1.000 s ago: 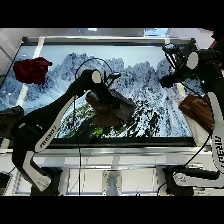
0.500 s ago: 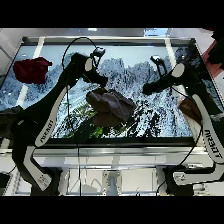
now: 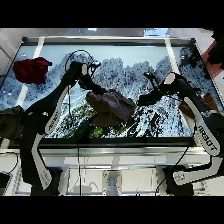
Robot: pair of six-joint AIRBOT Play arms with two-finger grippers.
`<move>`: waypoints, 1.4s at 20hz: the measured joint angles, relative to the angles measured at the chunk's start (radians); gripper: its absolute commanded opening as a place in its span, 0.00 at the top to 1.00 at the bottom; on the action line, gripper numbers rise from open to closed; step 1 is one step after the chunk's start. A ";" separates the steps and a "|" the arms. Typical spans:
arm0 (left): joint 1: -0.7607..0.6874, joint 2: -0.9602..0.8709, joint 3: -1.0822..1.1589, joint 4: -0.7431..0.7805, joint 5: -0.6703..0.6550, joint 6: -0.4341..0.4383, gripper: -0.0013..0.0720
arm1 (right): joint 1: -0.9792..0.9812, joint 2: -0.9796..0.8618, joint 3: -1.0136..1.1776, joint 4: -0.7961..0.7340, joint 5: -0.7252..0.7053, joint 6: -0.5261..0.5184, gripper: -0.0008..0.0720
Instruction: Fold the shirts.
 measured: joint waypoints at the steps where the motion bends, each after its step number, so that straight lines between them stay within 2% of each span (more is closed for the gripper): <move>1: 0.005 -0.014 0.000 -0.003 0.012 0.010 0.15 | 0.000 -0.001 -0.001 0.000 0.008 0.000 0.37; 5: 0.033 -0.052 0.000 -0.023 0.053 0.037 0.15 | 0.000 -0.002 -0.003 0.027 0.054 0.000 0.37; 8: 0.056 -0.062 0.001 -0.041 0.066 0.043 0.21 | 0.000 -0.002 -0.003 0.043 0.069 0.000 0.37; 9: 0.063 -0.063 0.002 -0.064 0.066 0.047 0.31 | 0.000 -0.002 -0.003 0.048 0.068 0.000 0.37; 10: 0.068 -0.064 0.002 -0.087 0.063 0.052 0.66 | 0.000 -0.002 -0.003 0.050 0.066 0.000 0.37; 11: 0.072 -0.066 0.002 -0.119 0.052 0.061 0.96 | 0.000 -0.002 -0.003 0.052 0.064 0.000 0.37; 16: 0.079 -0.063 0.011 -0.258 -0.003 0.089 0.97 | 0.000 -0.002 -0.003 0.081 0.072 0.001 0.37; 21: 0.080 -0.034 0.097 -0.286 -0.068 0.099 0.97 | 0.030 -0.002 -0.005 0.222 0.134 -0.025 0.37; 23: 0.081 -0.008 0.113 -0.284 -0.077 0.099 0.97 | 0.072 -0.002 -0.011 0.248 0.142 -0.042 0.28; 24: 0.081 0.008 0.119 -0.282 -0.079 0.098 0.97 | 0.098 -0.002 -0.017 0.251 0.133 -0.050 0.28; 26: 0.080 0.036 0.125 -0.262 -0.086 0.082 0.97 | 0.151 -0.002 -0.030 0.216 0.087 -0.061 0.28; 28: 0.081 0.061 0.129 -0.223 -0.095 0.056 0.97 | 0.196 -0.002 -0.039 0.102 0.008 -0.035 0.28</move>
